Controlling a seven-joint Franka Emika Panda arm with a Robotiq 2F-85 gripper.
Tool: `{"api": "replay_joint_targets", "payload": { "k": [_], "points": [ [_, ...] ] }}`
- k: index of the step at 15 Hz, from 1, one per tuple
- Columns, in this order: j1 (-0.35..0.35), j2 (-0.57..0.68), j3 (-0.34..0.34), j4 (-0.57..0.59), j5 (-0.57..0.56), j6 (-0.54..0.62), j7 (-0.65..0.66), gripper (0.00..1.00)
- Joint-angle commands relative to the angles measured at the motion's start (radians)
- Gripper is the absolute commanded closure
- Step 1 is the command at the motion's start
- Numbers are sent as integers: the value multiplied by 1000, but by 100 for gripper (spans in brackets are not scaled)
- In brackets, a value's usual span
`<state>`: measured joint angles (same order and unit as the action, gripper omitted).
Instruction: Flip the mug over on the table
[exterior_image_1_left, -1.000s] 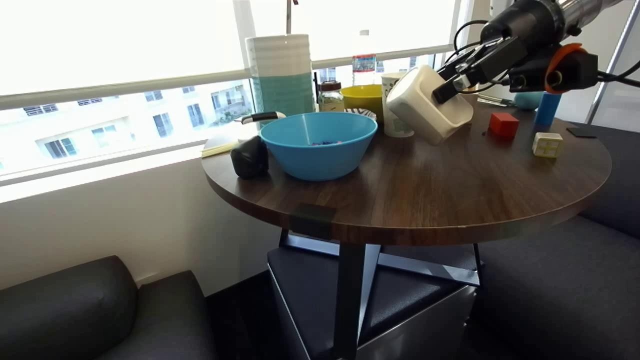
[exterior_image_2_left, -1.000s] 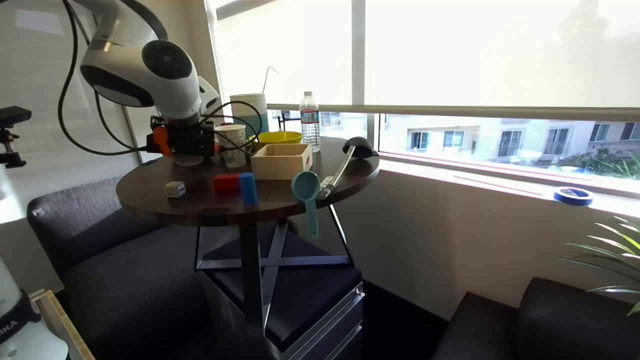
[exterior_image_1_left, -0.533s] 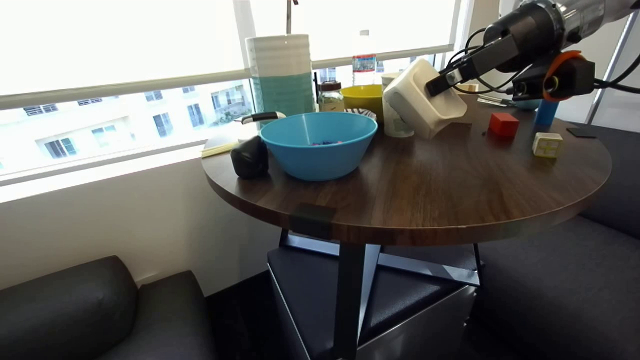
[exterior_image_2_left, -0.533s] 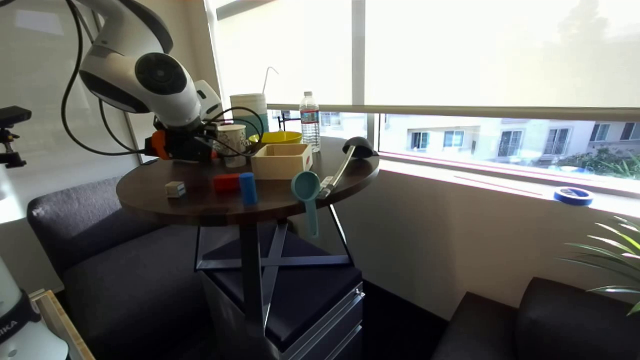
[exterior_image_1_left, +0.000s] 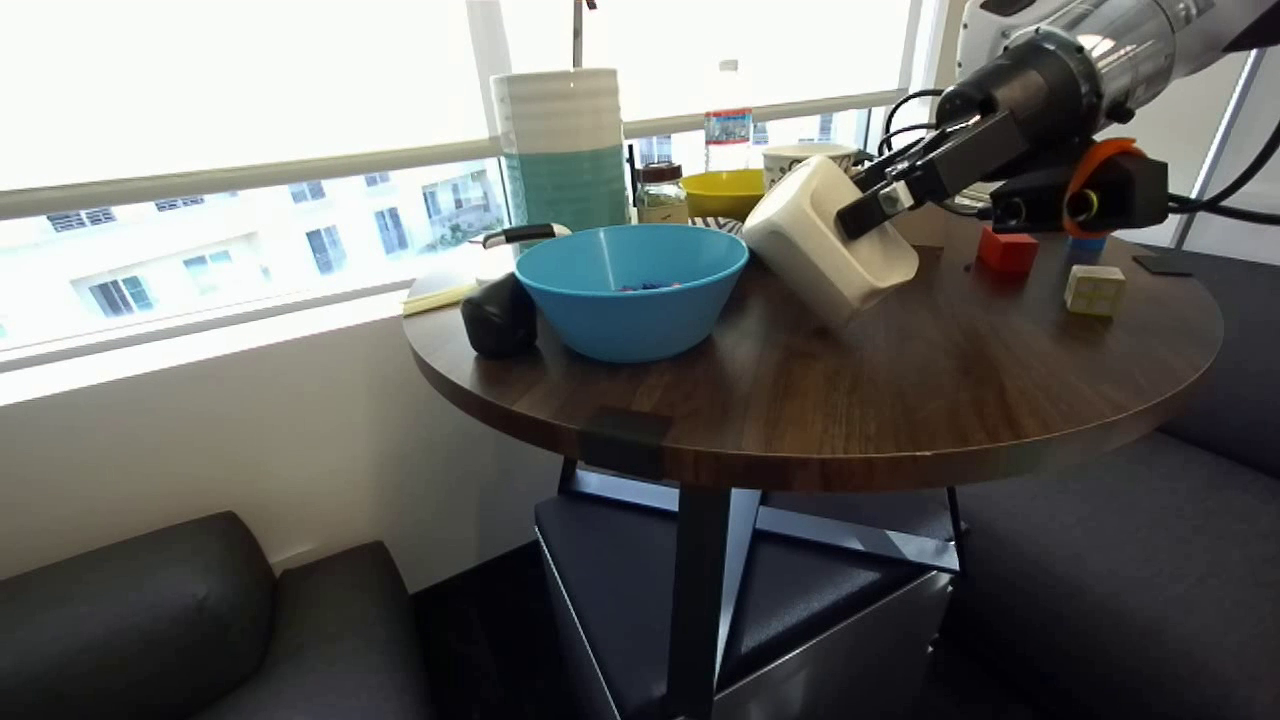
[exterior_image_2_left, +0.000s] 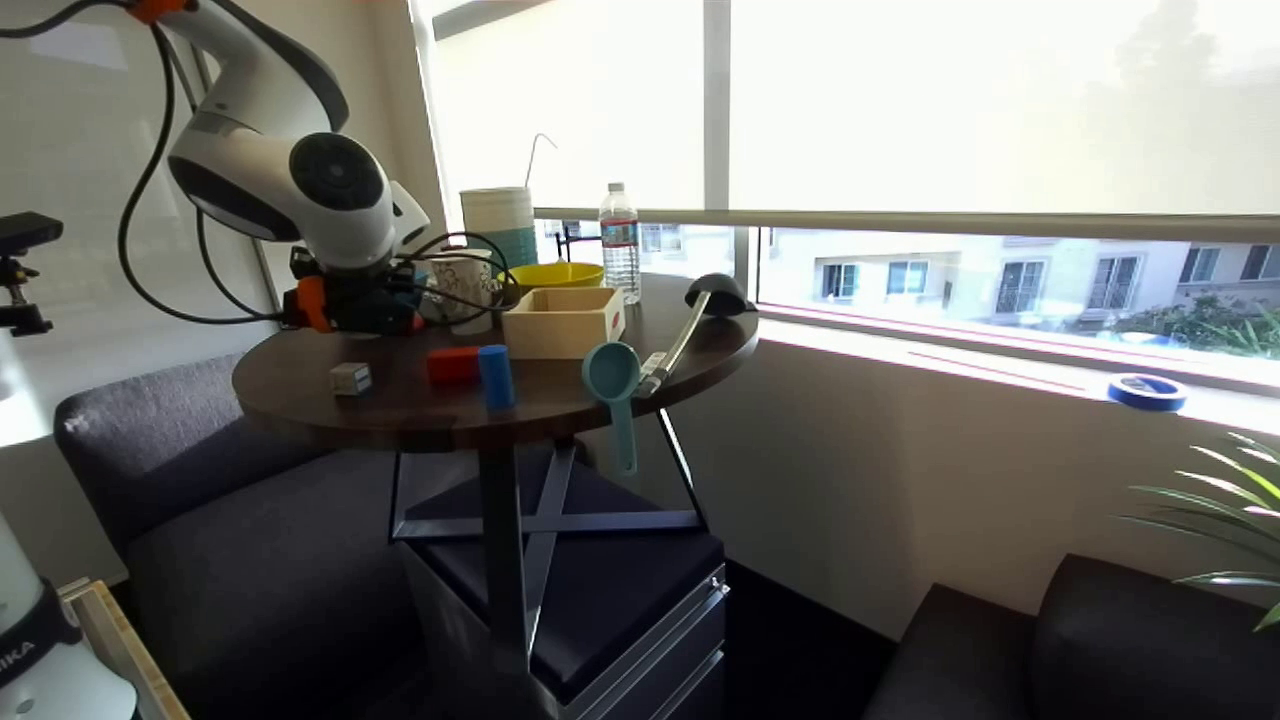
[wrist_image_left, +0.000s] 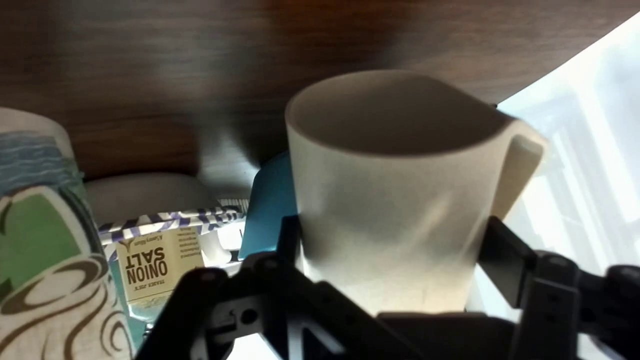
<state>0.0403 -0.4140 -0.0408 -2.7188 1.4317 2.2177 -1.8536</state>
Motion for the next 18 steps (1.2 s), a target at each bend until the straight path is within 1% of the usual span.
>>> {"api": "replay_joint_targets", "payload": {
  "k": [1,2,3,5,10,11,12,14,18],
  "points": [
    [-20,28,18,15,33,-40,-52,27],
    [-21,31,20,16,30,-42,-56,14],
    [-23,33,20,17,28,-47,-62,3],
    [-26,34,21,16,26,-48,-68,0],
    [-38,20,24,14,11,-36,-66,0],
    [-41,20,25,15,9,-33,-64,9],
    [-43,19,25,15,7,-31,-62,27],
    [-51,16,26,15,4,-26,-58,39],
    [-62,14,21,12,8,-33,-67,39]
  ]
}}
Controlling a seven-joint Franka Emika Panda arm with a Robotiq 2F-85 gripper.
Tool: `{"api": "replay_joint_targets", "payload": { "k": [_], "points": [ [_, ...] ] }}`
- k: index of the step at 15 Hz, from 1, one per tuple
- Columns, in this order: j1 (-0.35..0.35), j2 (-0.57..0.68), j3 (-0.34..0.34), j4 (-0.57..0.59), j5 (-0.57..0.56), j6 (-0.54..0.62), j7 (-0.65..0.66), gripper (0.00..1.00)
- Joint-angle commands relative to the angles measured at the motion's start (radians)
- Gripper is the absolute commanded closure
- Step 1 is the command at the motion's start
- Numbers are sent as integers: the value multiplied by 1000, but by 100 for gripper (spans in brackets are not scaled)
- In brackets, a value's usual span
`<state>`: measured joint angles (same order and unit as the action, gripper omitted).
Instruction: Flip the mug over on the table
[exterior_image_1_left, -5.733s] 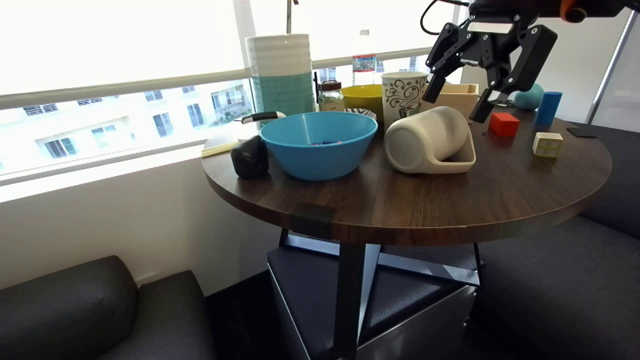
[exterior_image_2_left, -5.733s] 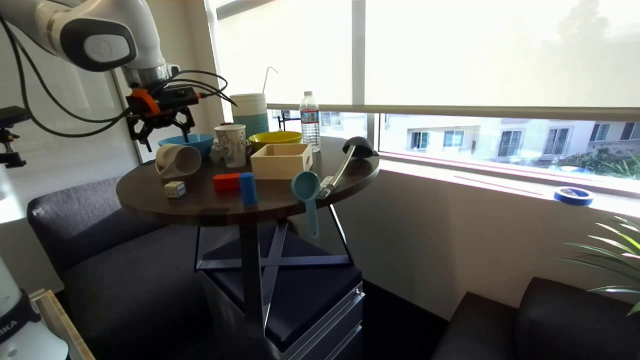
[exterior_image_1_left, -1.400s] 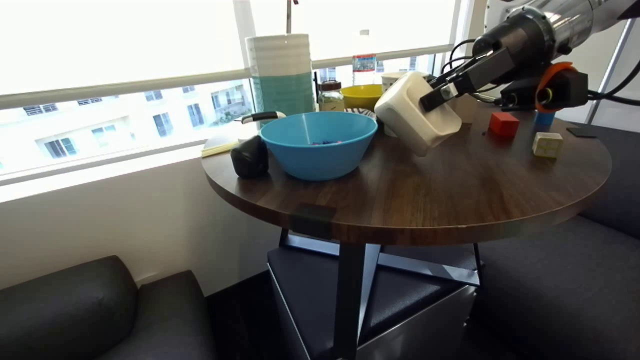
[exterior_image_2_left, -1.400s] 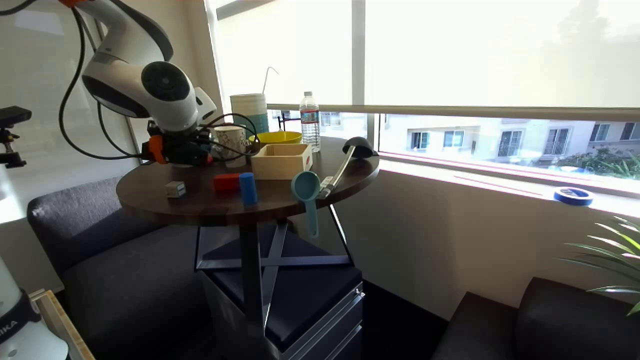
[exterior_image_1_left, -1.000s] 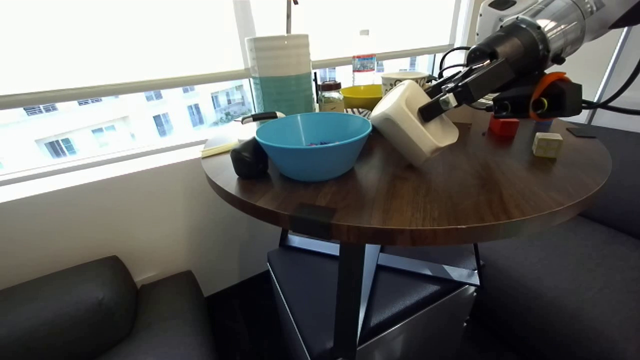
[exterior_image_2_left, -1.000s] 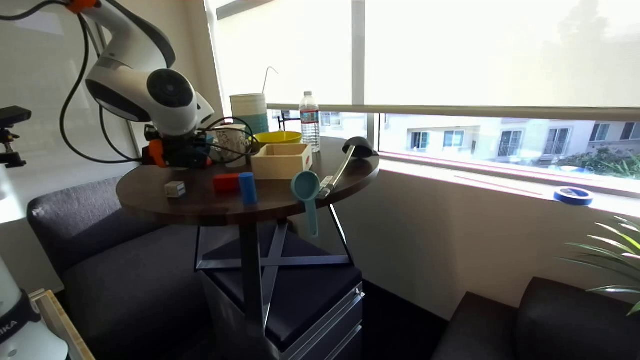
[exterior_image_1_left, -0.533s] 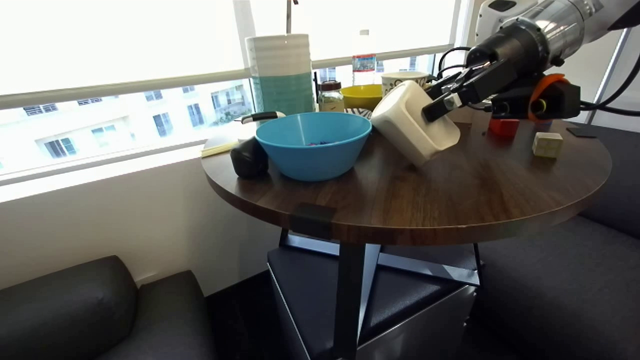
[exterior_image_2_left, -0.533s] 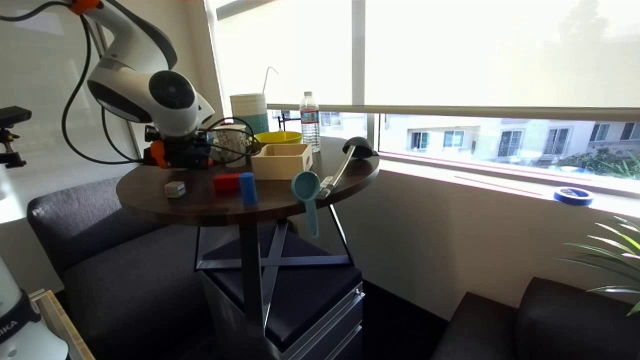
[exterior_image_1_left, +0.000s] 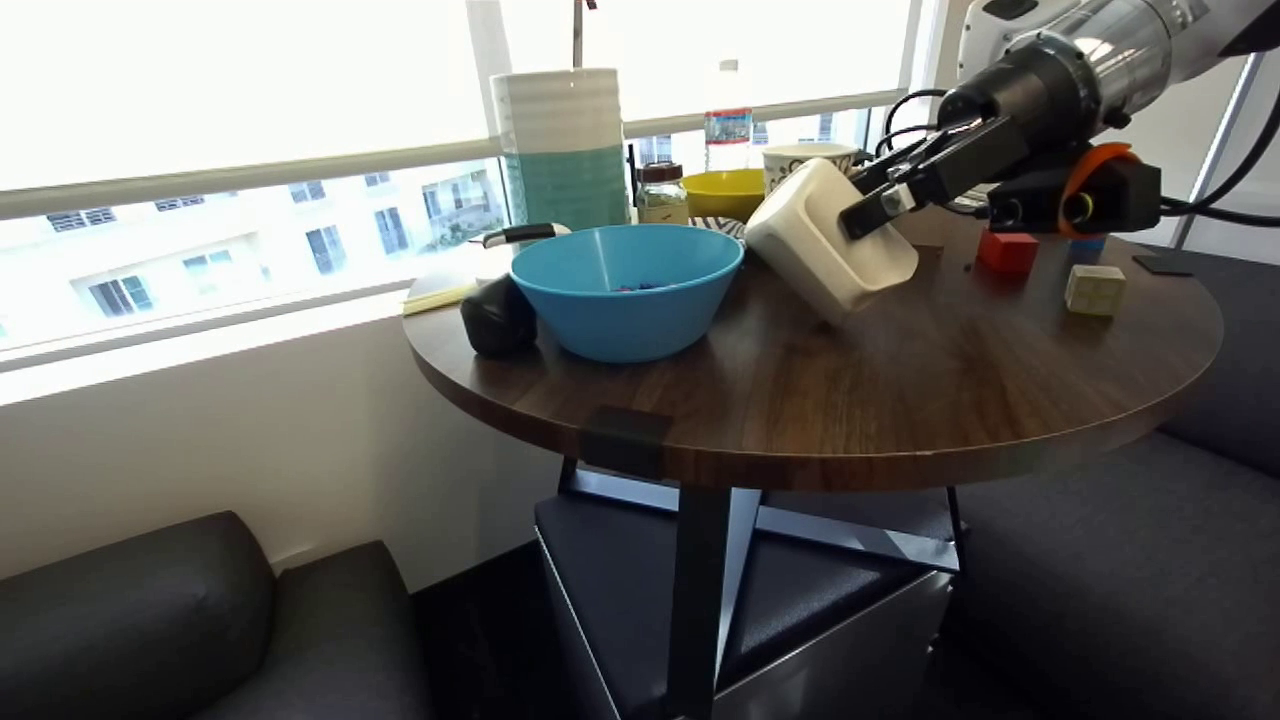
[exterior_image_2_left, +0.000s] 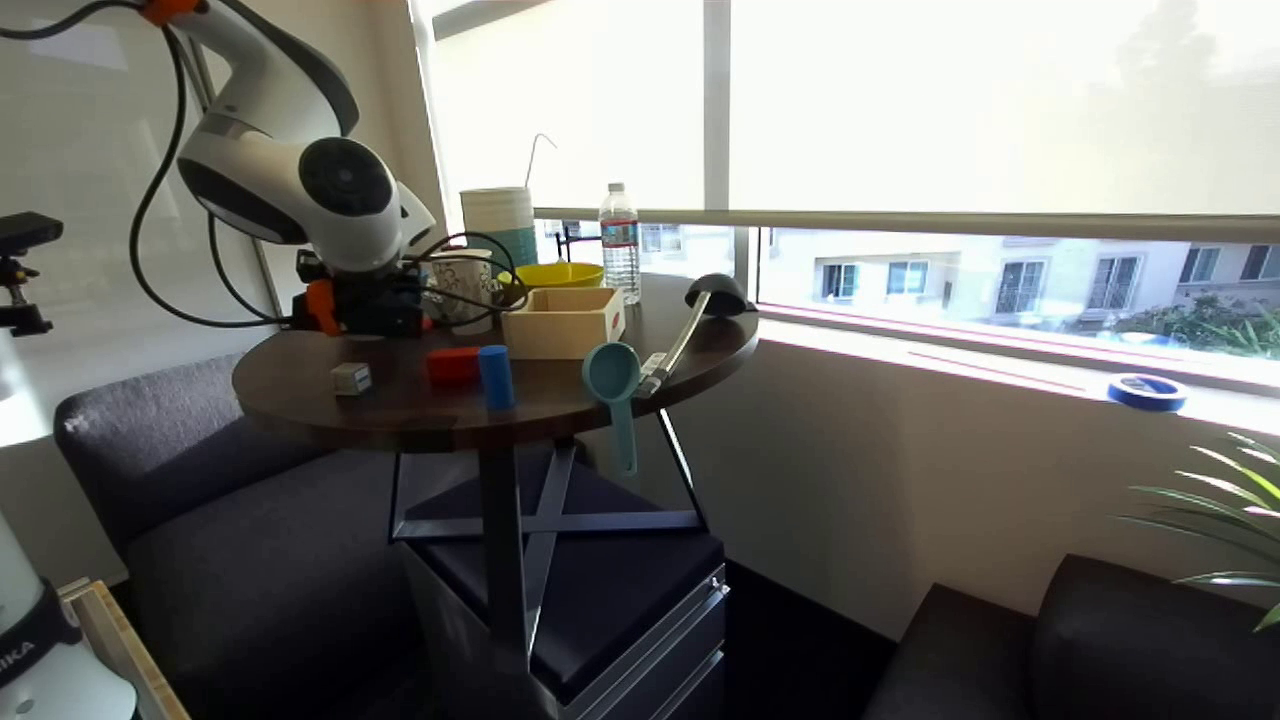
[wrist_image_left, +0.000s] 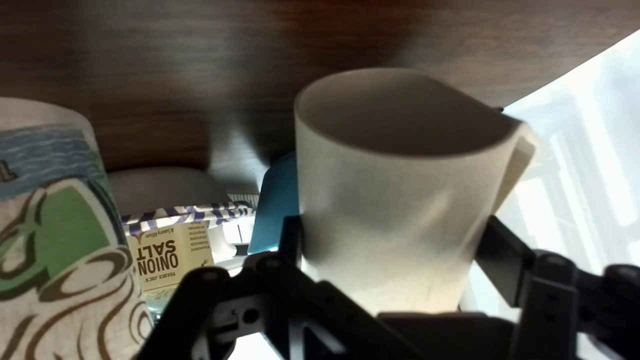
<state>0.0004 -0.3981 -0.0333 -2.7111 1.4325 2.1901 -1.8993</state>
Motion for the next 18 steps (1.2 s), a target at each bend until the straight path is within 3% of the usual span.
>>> {"api": "replay_joint_targets", "payload": {
  "k": [1,8,9,10,11,14,17,18],
  "points": [
    [-24,-1,10,3,14,-10,-31,39],
    [-38,24,3,2,31,-10,-54,39],
    [-39,24,4,1,26,-9,-51,29],
    [-41,23,6,1,21,-7,-48,10],
    [-42,22,6,1,18,-5,-47,2],
    [-44,23,9,-1,11,-2,-43,0],
    [-47,25,10,0,4,2,-44,4],
    [-48,24,10,-1,4,4,-44,28]
  ]
}}
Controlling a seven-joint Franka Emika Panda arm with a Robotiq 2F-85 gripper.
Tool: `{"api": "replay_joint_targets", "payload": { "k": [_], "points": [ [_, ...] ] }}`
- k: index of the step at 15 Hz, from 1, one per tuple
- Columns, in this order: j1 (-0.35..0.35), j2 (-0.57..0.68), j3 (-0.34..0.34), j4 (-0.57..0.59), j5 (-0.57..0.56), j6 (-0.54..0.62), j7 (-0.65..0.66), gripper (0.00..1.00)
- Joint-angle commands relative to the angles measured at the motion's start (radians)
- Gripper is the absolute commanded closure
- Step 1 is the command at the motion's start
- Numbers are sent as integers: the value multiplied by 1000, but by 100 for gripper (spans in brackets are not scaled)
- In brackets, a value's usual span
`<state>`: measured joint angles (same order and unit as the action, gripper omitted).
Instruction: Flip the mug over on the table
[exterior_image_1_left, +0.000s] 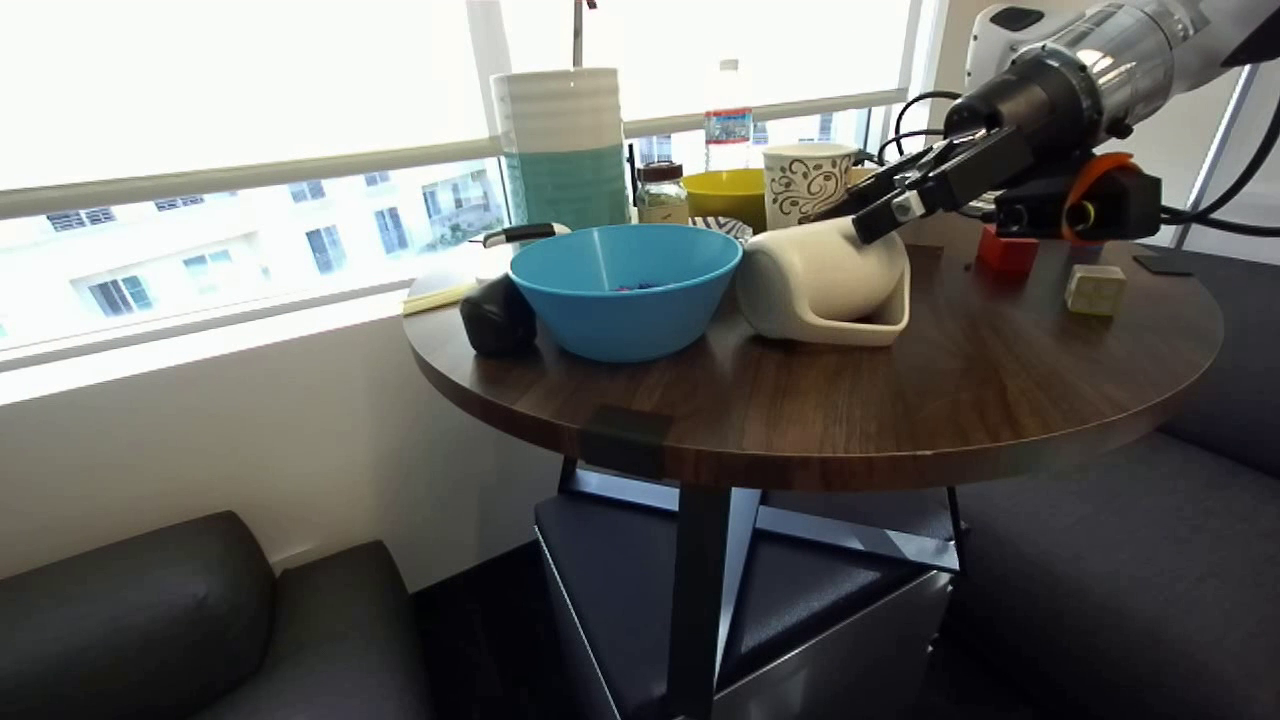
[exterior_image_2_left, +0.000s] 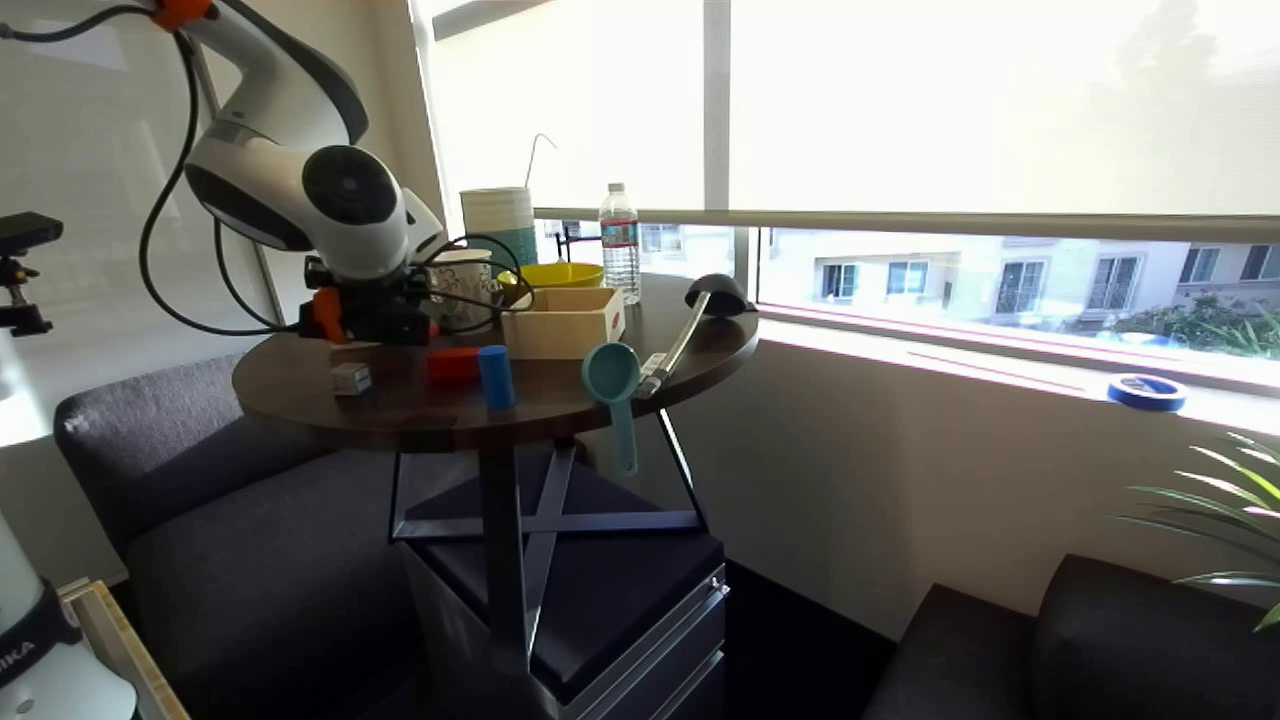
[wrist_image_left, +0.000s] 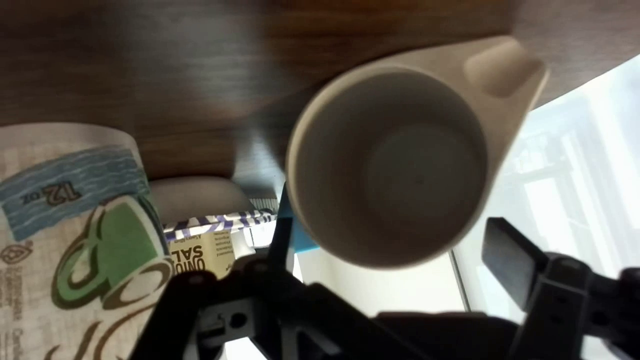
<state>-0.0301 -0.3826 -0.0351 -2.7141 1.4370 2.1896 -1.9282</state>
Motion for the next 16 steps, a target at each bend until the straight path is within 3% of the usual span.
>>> {"api": "replay_joint_targets", "payload": {
  "k": [1,5,6,7,8,11,16],
  "points": [
    [-19,7,12,2,-4,6,-14,29],
    [-29,-12,23,-1,-42,29,21,47],
    [-32,-24,28,-1,-57,39,35,36],
    [-36,-40,34,-2,-80,53,61,17],
    [-42,-58,43,-8,-118,77,95,10],
    [-57,-90,69,-25,-284,146,233,0],
    [-41,-138,71,-33,-572,166,442,0]
  ]
}}
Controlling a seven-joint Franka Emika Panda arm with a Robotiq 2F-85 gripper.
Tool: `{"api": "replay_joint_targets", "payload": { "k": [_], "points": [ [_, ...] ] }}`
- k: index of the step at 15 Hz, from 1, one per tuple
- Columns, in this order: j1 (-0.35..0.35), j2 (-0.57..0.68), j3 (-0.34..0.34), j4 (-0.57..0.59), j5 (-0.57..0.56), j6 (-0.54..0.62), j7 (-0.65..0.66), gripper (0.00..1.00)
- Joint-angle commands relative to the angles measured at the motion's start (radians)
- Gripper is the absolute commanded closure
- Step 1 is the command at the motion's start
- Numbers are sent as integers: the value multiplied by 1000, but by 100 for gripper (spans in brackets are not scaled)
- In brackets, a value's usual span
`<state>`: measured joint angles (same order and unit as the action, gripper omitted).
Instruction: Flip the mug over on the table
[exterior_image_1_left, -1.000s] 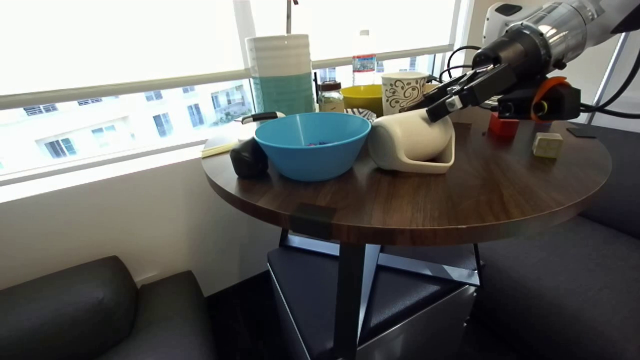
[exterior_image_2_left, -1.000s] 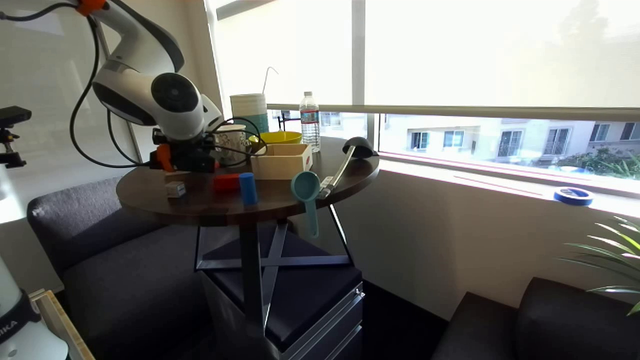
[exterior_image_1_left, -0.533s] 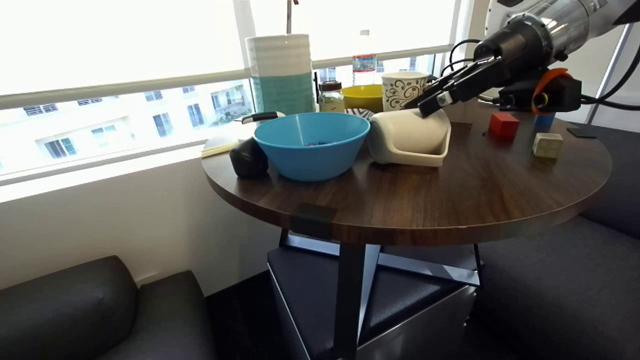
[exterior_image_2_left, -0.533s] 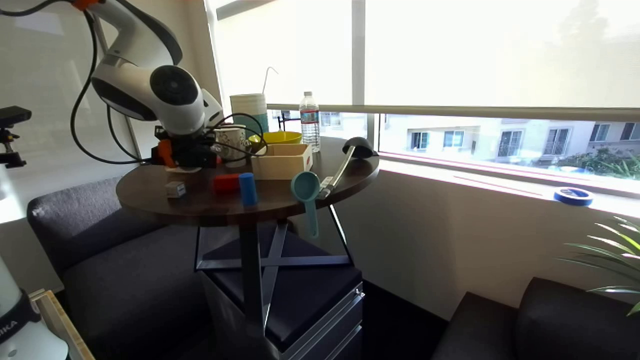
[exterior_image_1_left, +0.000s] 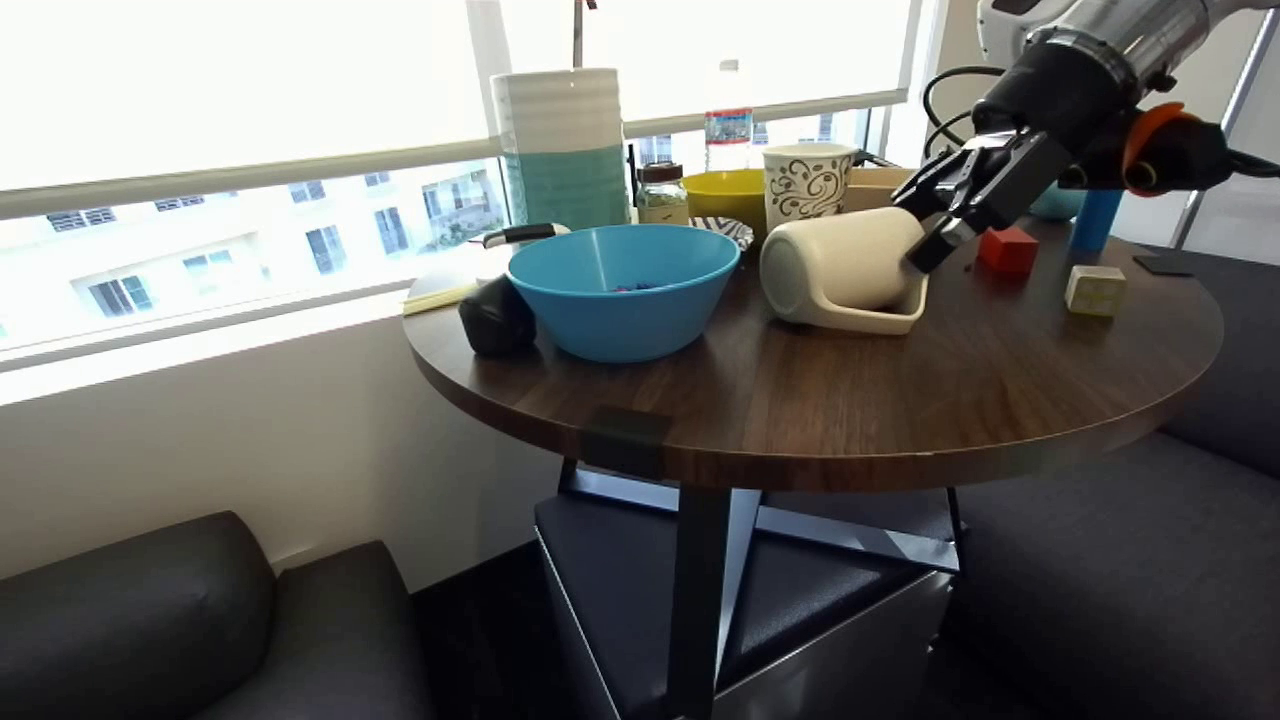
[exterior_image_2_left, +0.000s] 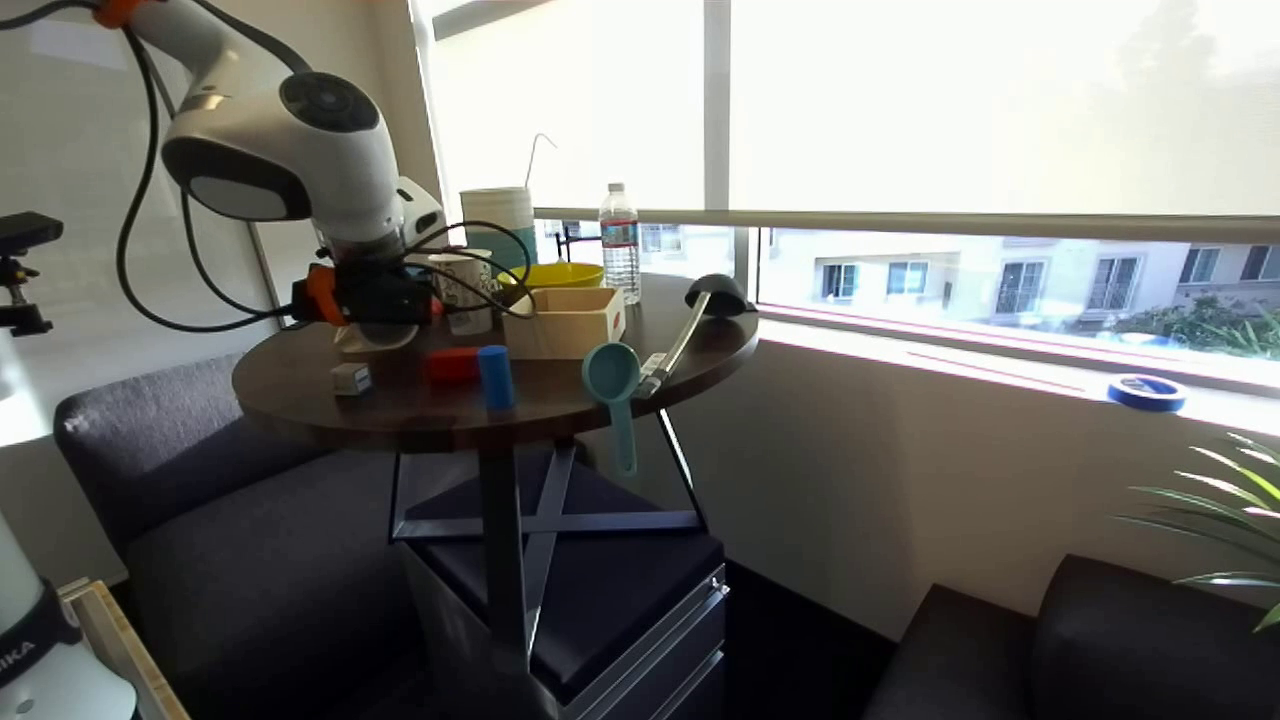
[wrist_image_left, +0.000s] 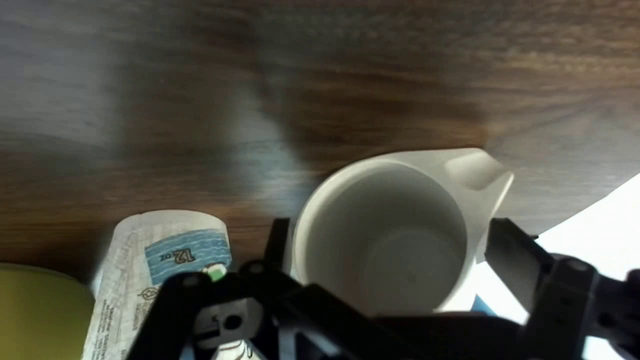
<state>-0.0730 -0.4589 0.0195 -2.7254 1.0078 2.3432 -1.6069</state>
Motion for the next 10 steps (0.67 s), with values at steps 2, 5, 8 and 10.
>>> {"api": "replay_joint_targets", "payload": {
  "k": [2,5,8,10],
  "points": [
    [11,-91,17,-19,-264,-5,203,0],
    [40,-141,15,-1,-453,-48,333,0],
    [104,-162,9,48,-626,-109,402,0],
    [162,-153,3,90,-688,-149,409,0]
  ]
}}
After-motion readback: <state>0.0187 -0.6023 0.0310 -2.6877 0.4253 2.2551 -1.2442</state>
